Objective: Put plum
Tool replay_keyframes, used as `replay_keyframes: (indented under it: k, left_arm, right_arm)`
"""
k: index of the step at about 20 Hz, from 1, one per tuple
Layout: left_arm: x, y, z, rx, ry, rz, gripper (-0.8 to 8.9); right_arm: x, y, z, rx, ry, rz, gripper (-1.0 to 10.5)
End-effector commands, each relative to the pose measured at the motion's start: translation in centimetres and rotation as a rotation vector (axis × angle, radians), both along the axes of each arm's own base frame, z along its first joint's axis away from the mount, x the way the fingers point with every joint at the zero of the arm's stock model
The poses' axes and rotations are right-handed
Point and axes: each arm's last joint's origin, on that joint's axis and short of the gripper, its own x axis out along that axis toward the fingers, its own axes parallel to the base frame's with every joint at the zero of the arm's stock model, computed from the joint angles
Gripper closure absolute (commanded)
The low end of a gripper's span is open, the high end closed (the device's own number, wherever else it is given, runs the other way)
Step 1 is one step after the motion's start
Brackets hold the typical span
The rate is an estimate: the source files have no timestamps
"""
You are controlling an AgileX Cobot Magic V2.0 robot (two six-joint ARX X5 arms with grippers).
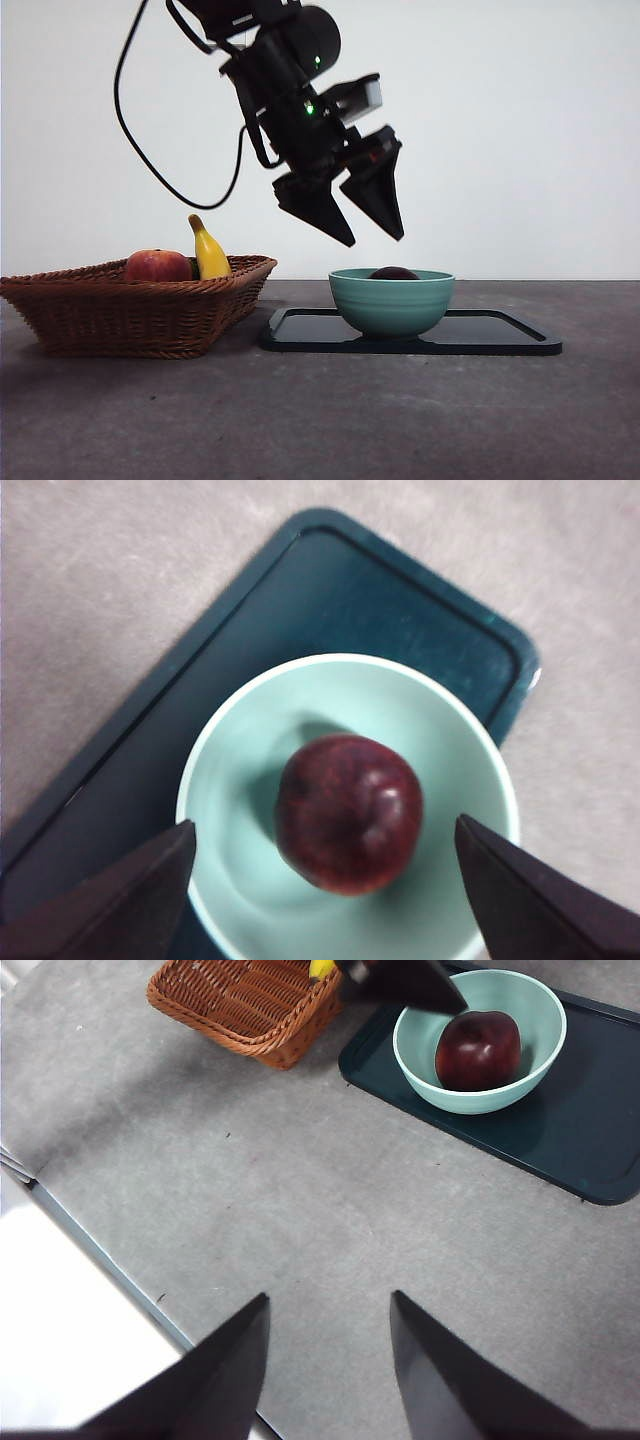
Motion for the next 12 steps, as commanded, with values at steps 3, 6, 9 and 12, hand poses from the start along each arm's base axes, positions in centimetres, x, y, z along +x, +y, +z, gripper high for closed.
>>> replay_keyframes:
  k: [3,6,9,12]
  left_arm:
    - [0.4,-1.7,-1.4,0.016,-0.054,-0.078,4.04]
    - [0.4,-2.1,-2.3,0.032,-0.052,-0.102,4.04]
    - [0.6,-2.5,-3.7,0.049,-0.028,-0.106,4.04]
    - [0.6,-2.7,-4.3,0.059,-0.028,-0.123,4.04]
  right_arm:
    - [0.0,0.1,0.2,0.008,-0.007,0.006,7.5]
    - [0.0,0.1,0.2,0.007,-0.008,0.005,7.5]
    - [0.0,0.1,0.2,0.007,-0.007,0.006,7.5]
    - [0.0,0.1,0.2,0.007,-0.007,0.005,7.5]
